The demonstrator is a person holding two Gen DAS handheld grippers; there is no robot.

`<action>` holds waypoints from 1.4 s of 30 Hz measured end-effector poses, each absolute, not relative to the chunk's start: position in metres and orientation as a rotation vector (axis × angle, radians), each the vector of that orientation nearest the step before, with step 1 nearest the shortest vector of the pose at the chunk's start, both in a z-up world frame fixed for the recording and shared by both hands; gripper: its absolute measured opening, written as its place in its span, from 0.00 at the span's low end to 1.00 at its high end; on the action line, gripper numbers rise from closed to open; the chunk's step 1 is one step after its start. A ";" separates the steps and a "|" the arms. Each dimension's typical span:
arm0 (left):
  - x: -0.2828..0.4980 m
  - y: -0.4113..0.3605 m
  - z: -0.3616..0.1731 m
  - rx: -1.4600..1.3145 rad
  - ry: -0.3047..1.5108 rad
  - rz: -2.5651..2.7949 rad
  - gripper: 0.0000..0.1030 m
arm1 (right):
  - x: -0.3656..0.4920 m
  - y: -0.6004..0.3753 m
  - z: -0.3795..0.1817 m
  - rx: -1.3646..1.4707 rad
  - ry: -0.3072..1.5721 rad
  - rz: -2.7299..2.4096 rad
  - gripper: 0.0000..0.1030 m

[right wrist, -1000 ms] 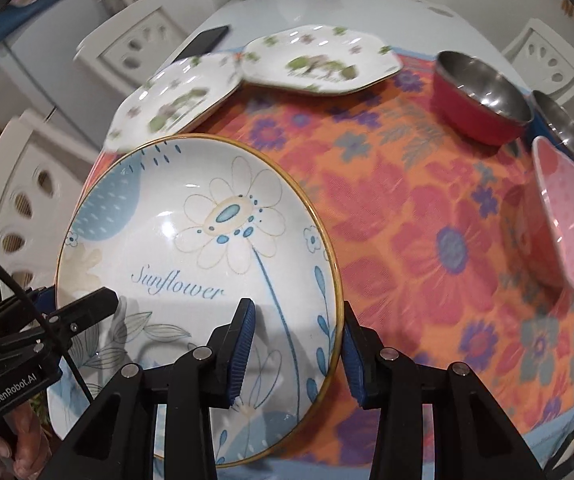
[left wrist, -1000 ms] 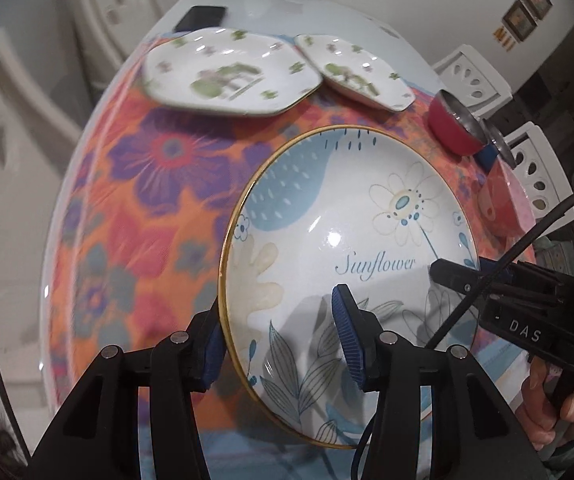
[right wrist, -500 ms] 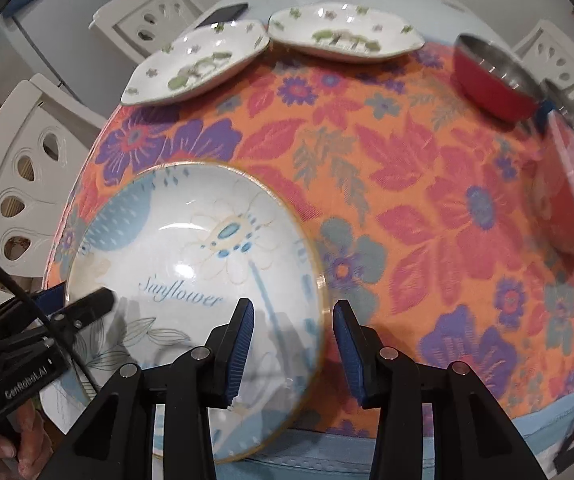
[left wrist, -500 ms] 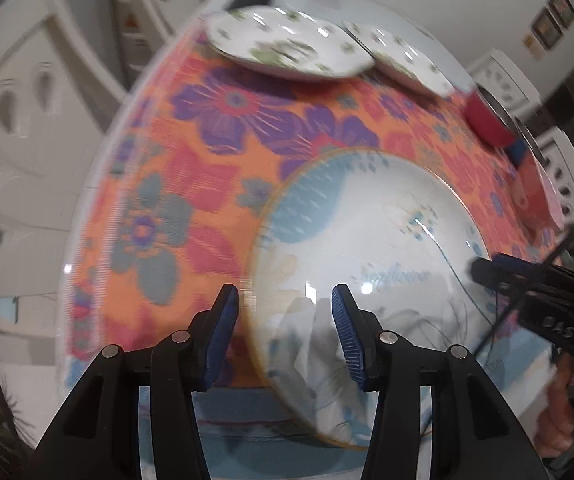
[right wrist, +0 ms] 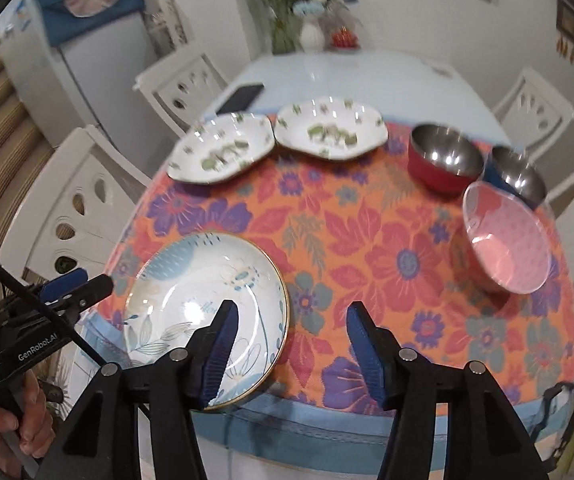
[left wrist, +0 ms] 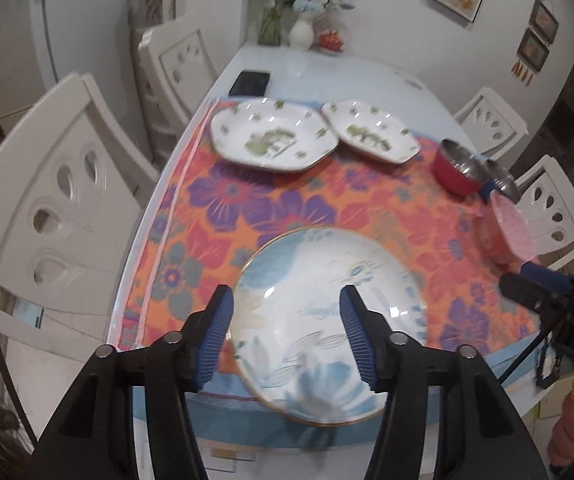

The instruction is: Organize plates and bowls

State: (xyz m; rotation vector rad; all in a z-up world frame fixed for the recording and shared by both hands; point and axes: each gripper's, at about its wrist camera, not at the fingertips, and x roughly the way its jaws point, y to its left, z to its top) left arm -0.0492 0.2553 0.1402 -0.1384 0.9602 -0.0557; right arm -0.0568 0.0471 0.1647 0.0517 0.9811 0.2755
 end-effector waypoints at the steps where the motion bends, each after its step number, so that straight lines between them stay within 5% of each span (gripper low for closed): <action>1: -0.050 0.252 0.144 -0.145 0.956 -0.060 0.52 | -0.057 0.047 0.167 0.061 0.979 0.287 0.55; 12: -0.015 0.243 0.178 -0.055 0.898 -0.120 0.53 | -0.012 0.059 0.176 0.181 0.997 0.355 0.55; 17: 0.037 0.267 0.176 -0.036 0.910 -0.122 0.65 | 0.043 0.075 0.173 0.260 1.020 0.346 0.55; 29: 0.169 0.334 0.111 -0.107 1.037 -0.166 0.65 | 0.161 0.107 0.109 0.392 1.171 0.208 0.55; 42: 0.259 0.365 0.052 -0.231 1.080 -0.187 0.47 | 0.216 0.135 0.048 0.319 1.262 0.173 0.49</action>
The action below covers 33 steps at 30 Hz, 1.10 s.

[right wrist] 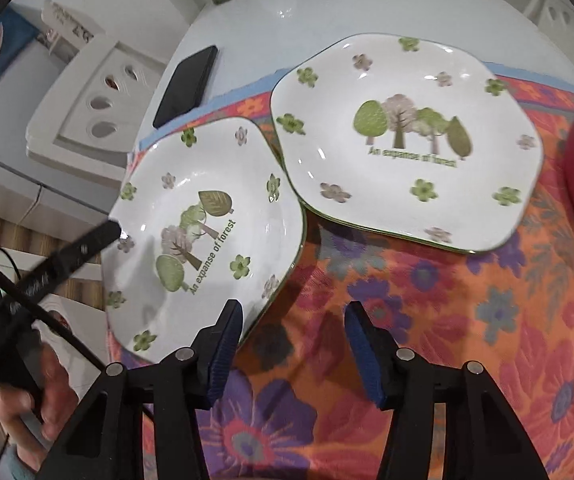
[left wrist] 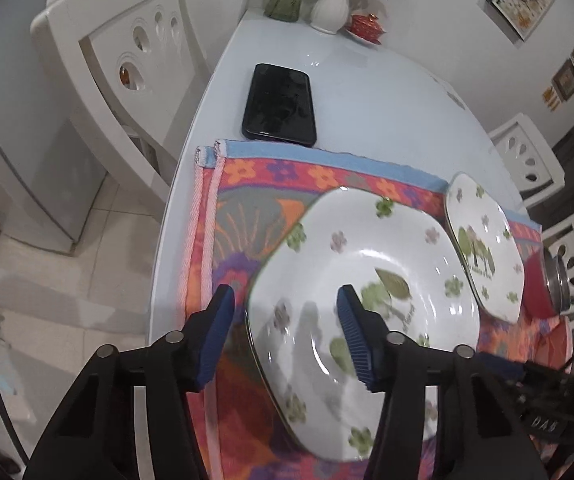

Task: Organize plates and bowls
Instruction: 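Grasp the larger hexagonal forest plate rim with both grippers and lift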

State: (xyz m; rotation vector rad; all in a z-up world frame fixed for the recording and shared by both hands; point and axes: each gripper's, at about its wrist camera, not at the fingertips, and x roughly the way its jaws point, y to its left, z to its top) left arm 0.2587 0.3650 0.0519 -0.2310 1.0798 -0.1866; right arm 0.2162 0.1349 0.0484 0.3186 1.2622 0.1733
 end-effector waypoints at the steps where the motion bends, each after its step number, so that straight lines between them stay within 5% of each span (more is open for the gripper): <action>1: 0.261 0.367 0.051 -0.240 1.077 -0.196 0.47 | 0.218 0.136 0.047 0.313 1.262 0.173 0.48; 7: 0.268 0.365 0.036 -0.255 1.094 -0.249 0.38 | 0.231 0.149 0.038 0.281 1.260 0.213 0.32; 33: 0.248 0.362 0.028 -0.192 1.092 -0.247 0.38 | 0.206 0.172 0.042 0.063 1.174 0.408 0.32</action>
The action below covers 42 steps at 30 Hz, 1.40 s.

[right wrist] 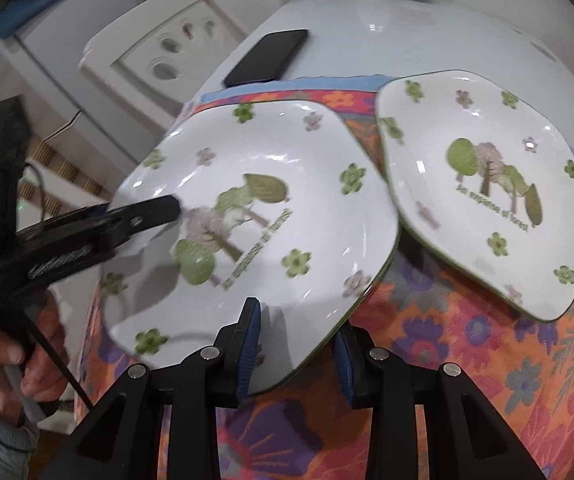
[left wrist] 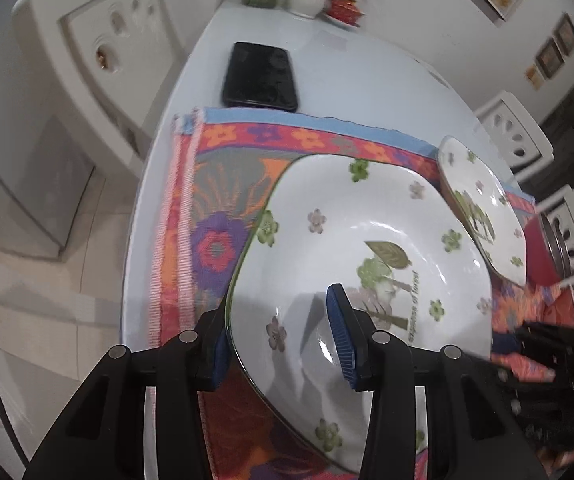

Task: Organize plates and bowls
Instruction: 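Grasp the larger hexagonal forest plate rim with both grippers and lift, then lower the hexagonal forest plate onto the Sunflower plate and open both grippers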

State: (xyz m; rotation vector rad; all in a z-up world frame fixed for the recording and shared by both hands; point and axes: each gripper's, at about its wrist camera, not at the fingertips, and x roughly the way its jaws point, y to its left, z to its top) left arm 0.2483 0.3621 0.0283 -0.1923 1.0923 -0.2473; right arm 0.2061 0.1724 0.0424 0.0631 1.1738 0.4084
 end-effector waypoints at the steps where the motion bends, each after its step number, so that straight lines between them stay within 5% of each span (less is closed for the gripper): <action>1: 0.250 0.364 0.028 -0.197 1.090 -0.234 0.38 | 0.203 0.176 0.044 0.069 1.170 0.418 0.32; 17: 0.261 0.360 0.026 -0.113 1.067 -0.213 0.46 | 0.243 0.171 0.032 0.191 1.198 0.402 0.36; 42: 0.163 0.346 0.078 -0.012 0.938 -0.275 0.45 | 0.157 0.166 0.079 0.035 1.053 0.525 0.36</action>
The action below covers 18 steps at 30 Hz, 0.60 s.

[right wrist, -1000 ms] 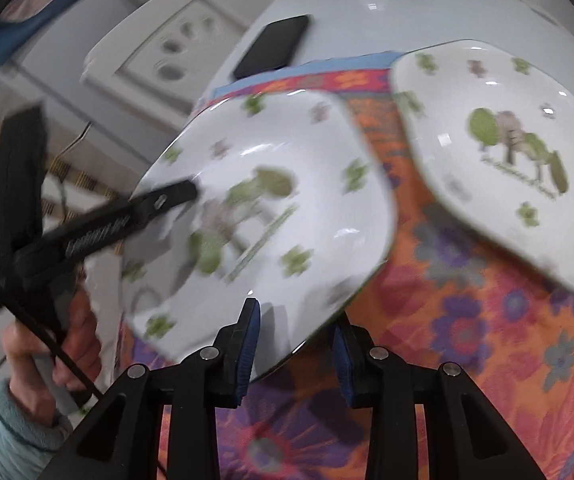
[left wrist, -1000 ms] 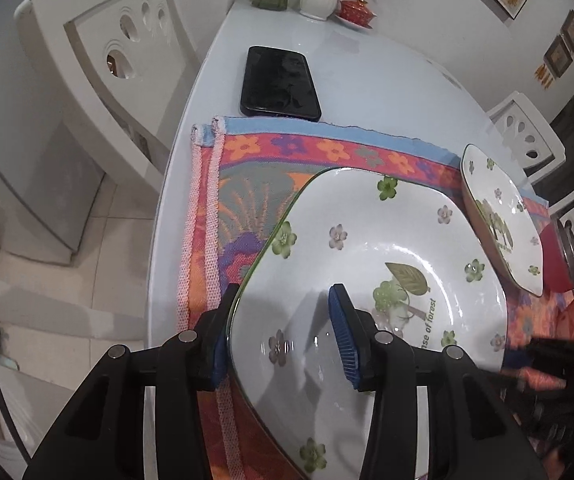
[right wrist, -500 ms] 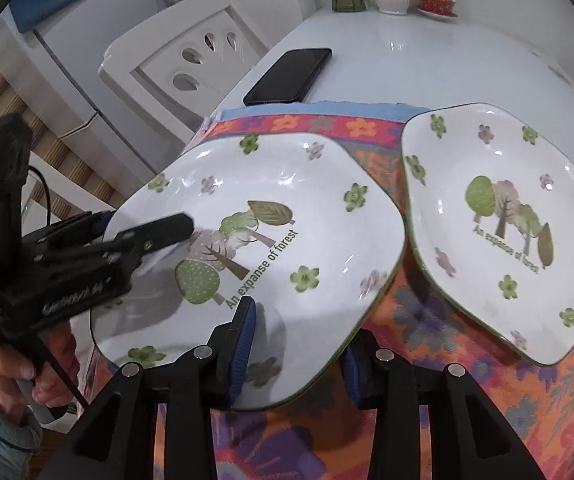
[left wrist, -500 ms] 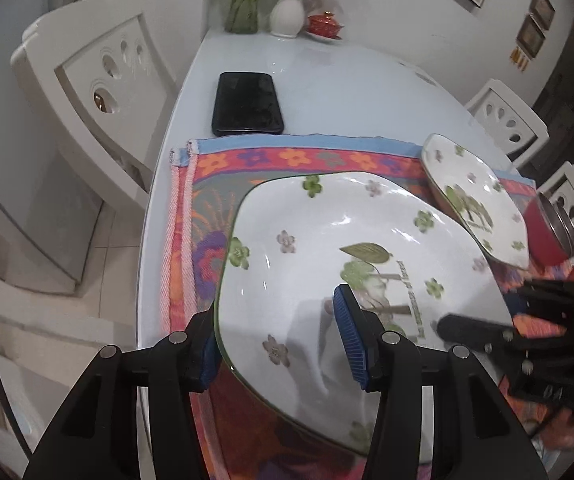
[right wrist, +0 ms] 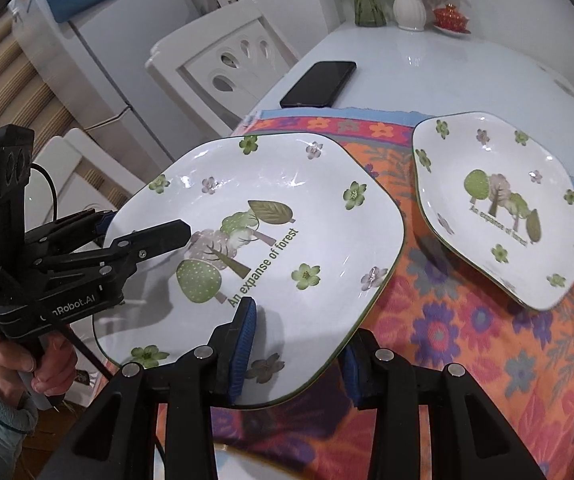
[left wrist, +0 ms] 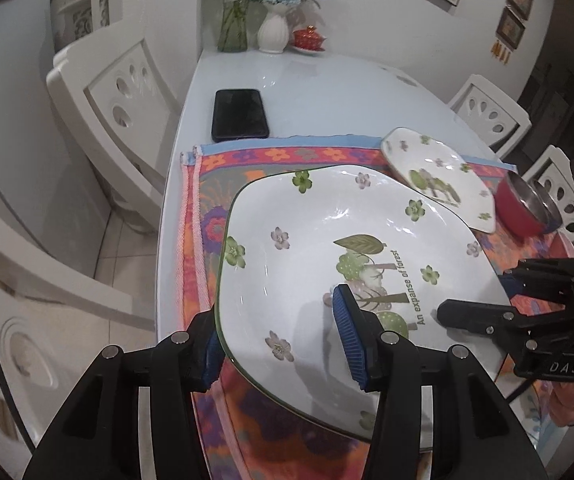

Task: Organize plates and bowls
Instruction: 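Lower the hexagonal forest plate onto the Sunflower plate and open both grippers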

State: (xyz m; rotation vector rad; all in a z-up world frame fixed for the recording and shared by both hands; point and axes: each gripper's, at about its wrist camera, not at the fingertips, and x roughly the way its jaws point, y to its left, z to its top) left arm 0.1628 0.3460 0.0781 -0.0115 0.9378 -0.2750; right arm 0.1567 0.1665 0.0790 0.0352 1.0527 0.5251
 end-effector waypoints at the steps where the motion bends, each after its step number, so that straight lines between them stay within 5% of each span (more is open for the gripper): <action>1: 0.157 0.345 0.081 -0.010 0.931 -0.278 0.45 | 0.152 0.165 0.082 0.034 1.048 0.525 0.36; 18: 0.010 0.293 0.115 -0.030 0.900 -0.275 0.45 | -0.002 0.113 0.118 0.015 1.028 0.541 0.36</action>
